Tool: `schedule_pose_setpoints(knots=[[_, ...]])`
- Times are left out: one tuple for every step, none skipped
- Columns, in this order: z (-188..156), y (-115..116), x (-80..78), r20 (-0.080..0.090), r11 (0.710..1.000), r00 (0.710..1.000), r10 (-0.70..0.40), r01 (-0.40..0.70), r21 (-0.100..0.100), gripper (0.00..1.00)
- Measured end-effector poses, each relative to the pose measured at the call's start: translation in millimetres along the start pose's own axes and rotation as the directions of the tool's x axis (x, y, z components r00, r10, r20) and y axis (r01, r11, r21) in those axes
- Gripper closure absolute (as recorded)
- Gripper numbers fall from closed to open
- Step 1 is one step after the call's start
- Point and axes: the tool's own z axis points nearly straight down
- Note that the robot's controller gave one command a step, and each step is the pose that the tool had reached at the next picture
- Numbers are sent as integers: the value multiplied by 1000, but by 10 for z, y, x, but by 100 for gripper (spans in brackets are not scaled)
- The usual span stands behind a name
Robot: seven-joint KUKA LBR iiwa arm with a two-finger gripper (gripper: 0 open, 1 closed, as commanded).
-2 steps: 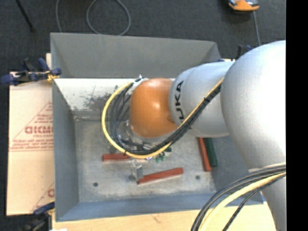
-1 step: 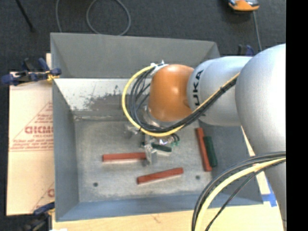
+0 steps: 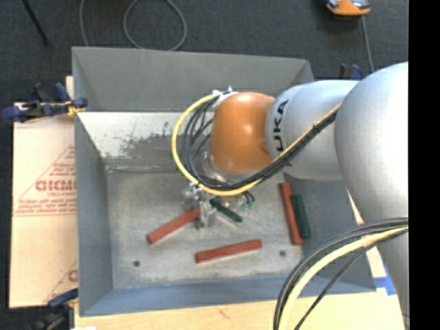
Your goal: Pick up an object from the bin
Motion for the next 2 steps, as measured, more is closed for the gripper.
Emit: schedule_pose_setpoints(knots=[[-1050, -531, -201, 4, 974, 974, -227, 227, 5, 100], [-1860, -485, -328, 6, 973, 973, -232, 231, 6, 100]])
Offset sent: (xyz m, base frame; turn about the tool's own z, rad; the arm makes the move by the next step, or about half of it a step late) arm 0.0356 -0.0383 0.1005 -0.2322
